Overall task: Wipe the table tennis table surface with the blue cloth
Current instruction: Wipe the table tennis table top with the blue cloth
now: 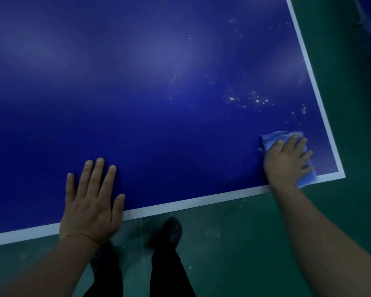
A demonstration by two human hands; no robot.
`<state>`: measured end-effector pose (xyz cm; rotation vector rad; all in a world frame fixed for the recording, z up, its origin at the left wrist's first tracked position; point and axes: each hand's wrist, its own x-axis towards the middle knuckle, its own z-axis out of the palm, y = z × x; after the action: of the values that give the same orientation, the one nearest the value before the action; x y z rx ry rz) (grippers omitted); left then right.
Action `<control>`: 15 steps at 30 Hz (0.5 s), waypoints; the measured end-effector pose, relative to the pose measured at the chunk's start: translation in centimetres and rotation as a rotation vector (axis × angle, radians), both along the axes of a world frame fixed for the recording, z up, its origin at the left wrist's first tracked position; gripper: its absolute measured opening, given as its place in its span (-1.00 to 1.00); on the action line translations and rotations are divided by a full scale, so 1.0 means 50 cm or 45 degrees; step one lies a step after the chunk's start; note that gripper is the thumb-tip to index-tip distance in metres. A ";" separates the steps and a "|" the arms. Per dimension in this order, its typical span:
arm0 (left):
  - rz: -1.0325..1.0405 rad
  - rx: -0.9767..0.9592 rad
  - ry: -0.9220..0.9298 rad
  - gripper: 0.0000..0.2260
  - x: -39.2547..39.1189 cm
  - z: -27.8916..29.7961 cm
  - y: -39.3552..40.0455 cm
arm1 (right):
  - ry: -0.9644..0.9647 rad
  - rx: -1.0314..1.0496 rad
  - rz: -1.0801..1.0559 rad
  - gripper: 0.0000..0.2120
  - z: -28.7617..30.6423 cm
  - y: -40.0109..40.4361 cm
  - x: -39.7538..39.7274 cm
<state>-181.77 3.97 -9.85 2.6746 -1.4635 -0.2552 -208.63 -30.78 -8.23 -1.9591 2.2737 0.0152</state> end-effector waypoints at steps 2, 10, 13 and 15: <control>0.007 0.018 0.008 -0.38 -0.001 0.001 -0.002 | -0.018 -0.081 0.279 -0.43 -0.012 0.106 0.079; 0.011 0.077 0.020 -0.39 0.001 0.000 -0.005 | 0.098 0.024 0.883 -0.38 -0.027 0.067 0.017; 0.006 0.087 0.022 -0.39 -0.001 0.004 -0.006 | 0.073 0.056 0.379 -0.36 -0.006 -0.014 -0.016; -0.004 0.080 0.035 -0.39 0.000 0.005 -0.005 | 0.029 0.035 0.393 -0.36 -0.008 0.023 0.028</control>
<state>-181.76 3.73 -9.58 2.7066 -1.4759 -0.3423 -207.24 -29.61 -8.62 -2.2840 1.9483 0.1009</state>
